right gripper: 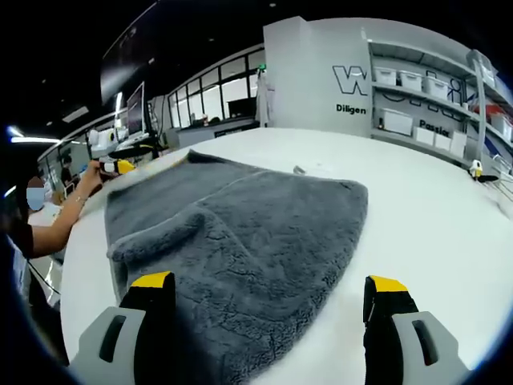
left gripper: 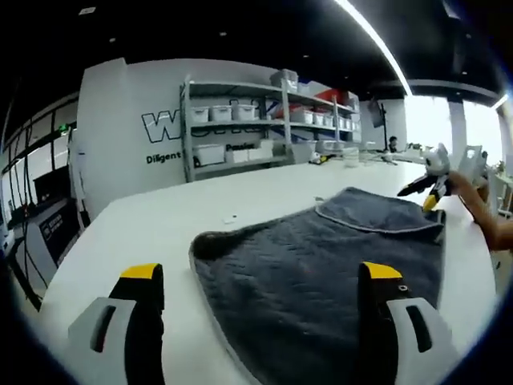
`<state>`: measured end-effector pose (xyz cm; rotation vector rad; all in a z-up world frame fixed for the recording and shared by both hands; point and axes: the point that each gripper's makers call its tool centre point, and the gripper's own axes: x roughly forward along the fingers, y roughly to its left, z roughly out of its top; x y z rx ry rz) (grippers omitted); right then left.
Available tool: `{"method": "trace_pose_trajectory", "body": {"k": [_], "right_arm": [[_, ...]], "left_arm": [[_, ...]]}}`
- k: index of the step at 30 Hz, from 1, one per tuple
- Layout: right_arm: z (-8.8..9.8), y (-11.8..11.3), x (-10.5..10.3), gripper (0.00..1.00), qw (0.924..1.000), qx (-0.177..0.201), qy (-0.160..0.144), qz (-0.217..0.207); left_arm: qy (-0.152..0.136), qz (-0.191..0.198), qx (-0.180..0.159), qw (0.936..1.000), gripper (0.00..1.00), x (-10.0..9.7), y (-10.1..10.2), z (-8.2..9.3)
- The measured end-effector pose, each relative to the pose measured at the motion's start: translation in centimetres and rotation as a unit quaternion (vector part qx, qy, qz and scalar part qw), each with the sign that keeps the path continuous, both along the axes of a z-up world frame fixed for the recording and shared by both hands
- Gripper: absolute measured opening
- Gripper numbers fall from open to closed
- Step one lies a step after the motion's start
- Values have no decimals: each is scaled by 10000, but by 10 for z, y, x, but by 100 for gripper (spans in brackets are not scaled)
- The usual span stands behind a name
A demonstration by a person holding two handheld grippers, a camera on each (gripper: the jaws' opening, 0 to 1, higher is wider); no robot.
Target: Open the folded towel by lifting each exposed corner and separating the folded layers until the towel lies flat within the target outline without major curled edges
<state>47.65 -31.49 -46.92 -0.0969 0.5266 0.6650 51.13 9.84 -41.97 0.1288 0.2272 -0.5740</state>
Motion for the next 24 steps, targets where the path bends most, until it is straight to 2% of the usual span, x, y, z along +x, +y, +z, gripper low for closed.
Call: {"method": "trace_pose_trajectory", "body": {"k": [4, 5, 6, 8, 9, 13, 16, 19, 22, 24], "right_arm": [[10, 12, -10, 99, 9998, 69, -134, 149], [14, 20, -14, 98, 9993, 125, -256, 261], [13, 25, -19, 98, 9991, 108, -227, 329], [9, 34, -29, 99, 9989, 12, -121, 461], [8, 40, -34, 99, 9986, -48, -138, 502], [11, 69, -59, 97, 9968, -29, -261, 750], [17, 94, -78, 91, 9940, 53, -388, 1017], [23, 115, -88, 88, 9926, 154, -518, 1086], [29, 129, -90, 90, 9922, 277, -698, 996], [29, 137, -92, 87, 9918, 217, -801, 972]], "left_arm": [[43, -30, 9, 10000, 99, -3, 0, -5], [60, -51, -6, 10000, 99, -4, -1, -5], [103, -126, -13, 9999, 99, -5, -3, -7], [210, -307, -294, 9989, 99, -9, -8, -7], [231, -322, -293, 9988, 99, -9, -7, -7], [119, -274, -97, 9995, 99, -8, -3, -5], [119, -274, -163, 9994, 99, -6, -3, -6], [194, -265, -47, 9995, 99, -7, -3, -11], [82, -271, 70, 9996, 99, -10, -4, -8], [17, -317, 90, 9995, 99, -12, -7, -6]]}}
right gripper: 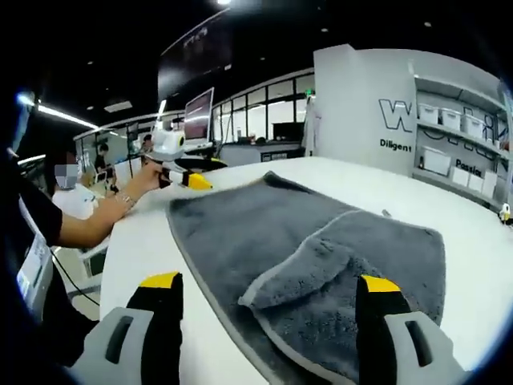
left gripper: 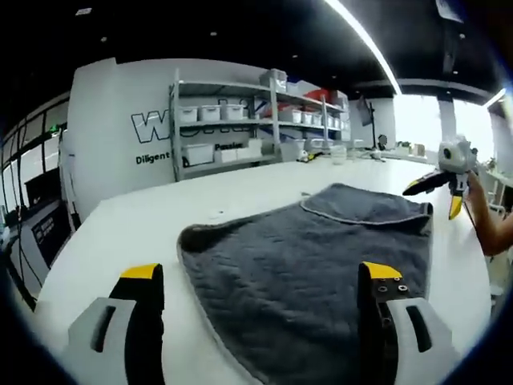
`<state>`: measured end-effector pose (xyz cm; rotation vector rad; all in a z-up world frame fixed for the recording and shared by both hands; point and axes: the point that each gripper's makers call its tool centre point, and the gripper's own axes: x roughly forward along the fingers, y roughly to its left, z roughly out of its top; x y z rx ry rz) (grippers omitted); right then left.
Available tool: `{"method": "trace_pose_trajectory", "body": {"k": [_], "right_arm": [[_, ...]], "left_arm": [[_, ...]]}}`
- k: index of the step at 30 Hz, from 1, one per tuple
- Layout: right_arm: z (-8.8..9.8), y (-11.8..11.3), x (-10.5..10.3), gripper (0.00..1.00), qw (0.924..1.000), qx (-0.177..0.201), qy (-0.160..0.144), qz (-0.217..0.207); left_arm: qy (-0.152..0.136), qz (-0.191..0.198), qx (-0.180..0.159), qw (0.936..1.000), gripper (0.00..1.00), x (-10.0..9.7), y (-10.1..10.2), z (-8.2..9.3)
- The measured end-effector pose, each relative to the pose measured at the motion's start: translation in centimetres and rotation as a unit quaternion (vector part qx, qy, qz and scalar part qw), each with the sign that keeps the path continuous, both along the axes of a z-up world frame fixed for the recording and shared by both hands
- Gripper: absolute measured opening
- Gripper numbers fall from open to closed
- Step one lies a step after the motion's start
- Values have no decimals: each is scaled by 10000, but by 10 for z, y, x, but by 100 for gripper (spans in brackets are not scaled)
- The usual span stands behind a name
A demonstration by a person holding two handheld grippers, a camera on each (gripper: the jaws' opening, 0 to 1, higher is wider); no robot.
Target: Open the folded towel by lifting each exposed corner and separating the folded layers until the towel lies flat within the target outline without major curled edges
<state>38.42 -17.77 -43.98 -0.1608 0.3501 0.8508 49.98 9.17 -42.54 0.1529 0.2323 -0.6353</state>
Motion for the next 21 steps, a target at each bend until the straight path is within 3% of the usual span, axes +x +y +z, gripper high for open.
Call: {"method": "trace_pose_trajectory", "body": {"k": [2, 3, 6, 13, 21], "right_arm": [[-1, 1, 3, 79, 9996, -219, -172, -111], [-1, 1, 5, 73, 9988, -342, -301, -150], [-9, 3, 8, 52, 9967, -665, -424, -167], [-27, 1, 14, 32, 9924, -1170, -269, -286], [-23, -1, 16, 0, 9862, -1518, -602, -261]], "left_arm": [[-65, 20, 222, 9997, 98, 0, 1, -2], [-93, 108, 511, 9986, 99, 0, 4, -5], [-184, 48, 663, 9976, 99, -2, -2, -6], [-75, -91, 517, 9986, 99, -5, -7, -6], [-131, -31, 446, 9989, 97, -3, -2, -1]]}}
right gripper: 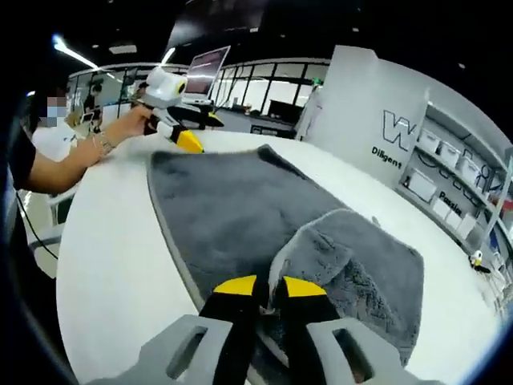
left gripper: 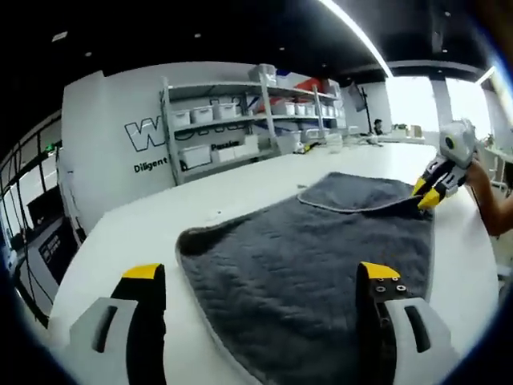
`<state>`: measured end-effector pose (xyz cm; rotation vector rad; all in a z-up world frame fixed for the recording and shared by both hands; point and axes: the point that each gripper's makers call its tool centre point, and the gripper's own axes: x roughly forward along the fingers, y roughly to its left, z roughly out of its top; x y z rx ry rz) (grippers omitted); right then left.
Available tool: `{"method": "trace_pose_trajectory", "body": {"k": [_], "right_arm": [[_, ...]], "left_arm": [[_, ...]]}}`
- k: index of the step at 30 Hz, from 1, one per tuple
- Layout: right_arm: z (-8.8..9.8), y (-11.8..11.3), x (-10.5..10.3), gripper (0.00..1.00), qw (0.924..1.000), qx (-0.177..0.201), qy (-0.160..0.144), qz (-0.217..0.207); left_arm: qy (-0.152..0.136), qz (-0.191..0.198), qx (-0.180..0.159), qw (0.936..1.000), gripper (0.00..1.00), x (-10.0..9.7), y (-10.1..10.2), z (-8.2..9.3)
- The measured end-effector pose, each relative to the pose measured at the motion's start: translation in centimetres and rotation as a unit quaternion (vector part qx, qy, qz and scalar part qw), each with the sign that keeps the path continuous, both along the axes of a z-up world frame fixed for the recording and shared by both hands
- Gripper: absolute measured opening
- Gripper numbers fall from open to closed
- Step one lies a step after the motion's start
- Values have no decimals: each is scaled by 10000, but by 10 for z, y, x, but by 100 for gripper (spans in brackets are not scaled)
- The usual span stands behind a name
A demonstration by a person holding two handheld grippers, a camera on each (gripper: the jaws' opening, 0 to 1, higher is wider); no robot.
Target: Open the folded towel by lifting each exposed corner and separating the folded layers until the towel lies flat within the target outline without major curled edges
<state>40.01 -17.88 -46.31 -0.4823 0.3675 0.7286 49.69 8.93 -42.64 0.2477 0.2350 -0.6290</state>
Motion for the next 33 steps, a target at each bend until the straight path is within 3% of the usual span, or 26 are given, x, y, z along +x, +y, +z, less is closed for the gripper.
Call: {"method": "trace_pose_trajectory", "body": {"k": [17, 33], "right_arm": [[41, -23, 5, 0, 9982, -36, -562, -204], [85, -80, 15, 0, 9900, -48, -1115, -858]], "left_arm": [[75, 40, 19, 10000, 97, -1, 2, -3], [78, 62, 98, 9999, 96, 0, 4, -6]]}}
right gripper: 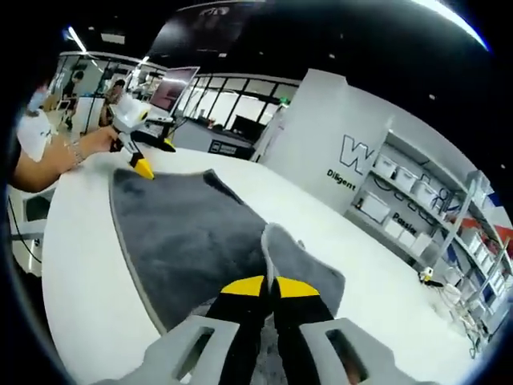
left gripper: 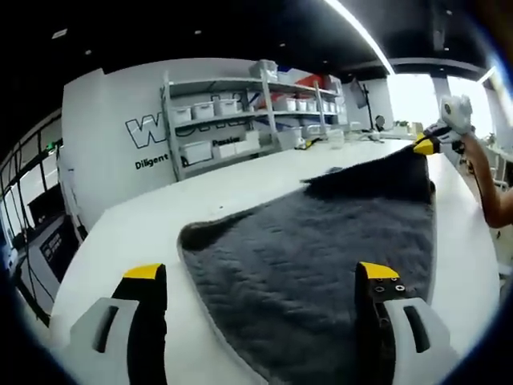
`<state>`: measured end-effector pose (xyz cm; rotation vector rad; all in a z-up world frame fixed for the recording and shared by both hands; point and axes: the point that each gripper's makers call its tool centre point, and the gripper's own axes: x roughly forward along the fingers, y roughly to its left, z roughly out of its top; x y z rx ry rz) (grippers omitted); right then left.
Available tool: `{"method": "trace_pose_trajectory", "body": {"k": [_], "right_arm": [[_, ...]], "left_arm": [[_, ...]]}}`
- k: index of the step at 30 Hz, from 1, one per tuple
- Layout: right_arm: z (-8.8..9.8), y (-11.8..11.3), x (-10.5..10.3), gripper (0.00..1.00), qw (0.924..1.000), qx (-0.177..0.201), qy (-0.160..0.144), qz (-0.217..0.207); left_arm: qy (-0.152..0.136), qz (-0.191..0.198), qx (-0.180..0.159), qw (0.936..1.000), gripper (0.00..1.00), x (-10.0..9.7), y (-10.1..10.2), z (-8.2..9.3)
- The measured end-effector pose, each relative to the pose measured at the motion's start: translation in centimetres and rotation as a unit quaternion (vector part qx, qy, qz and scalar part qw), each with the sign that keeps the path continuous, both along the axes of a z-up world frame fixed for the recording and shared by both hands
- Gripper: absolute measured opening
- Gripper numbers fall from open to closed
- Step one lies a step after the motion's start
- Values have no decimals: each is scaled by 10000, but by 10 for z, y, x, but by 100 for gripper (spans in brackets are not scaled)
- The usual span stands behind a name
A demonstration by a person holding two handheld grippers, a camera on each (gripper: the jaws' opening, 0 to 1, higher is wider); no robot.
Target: Open the folded towel by lifting each exposed corner and separating the folded layers until the towel lies flat within the target outline without major curled edges
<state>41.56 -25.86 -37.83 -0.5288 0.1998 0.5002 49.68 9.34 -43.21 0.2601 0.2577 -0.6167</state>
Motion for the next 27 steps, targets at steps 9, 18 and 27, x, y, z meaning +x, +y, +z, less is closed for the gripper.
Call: {"method": "trace_pose_trajectory", "body": {"k": [9, 18, 27], "right_arm": [[11, -43, -1, 0, 9989, -141, -184, -406], [25, -94, -3, 0, 9940, 70, -354, -1037], [18, -146, -4, 0, 9864, 208, -232, -1616]], "left_arm": [[47, 47, 76, 9999, 95, 2, 1, -5], [164, 28, 175, 9997, 95, 2, 0, -13], [176, 53, 194, 9996, 94, 3, 3, -13]]}}
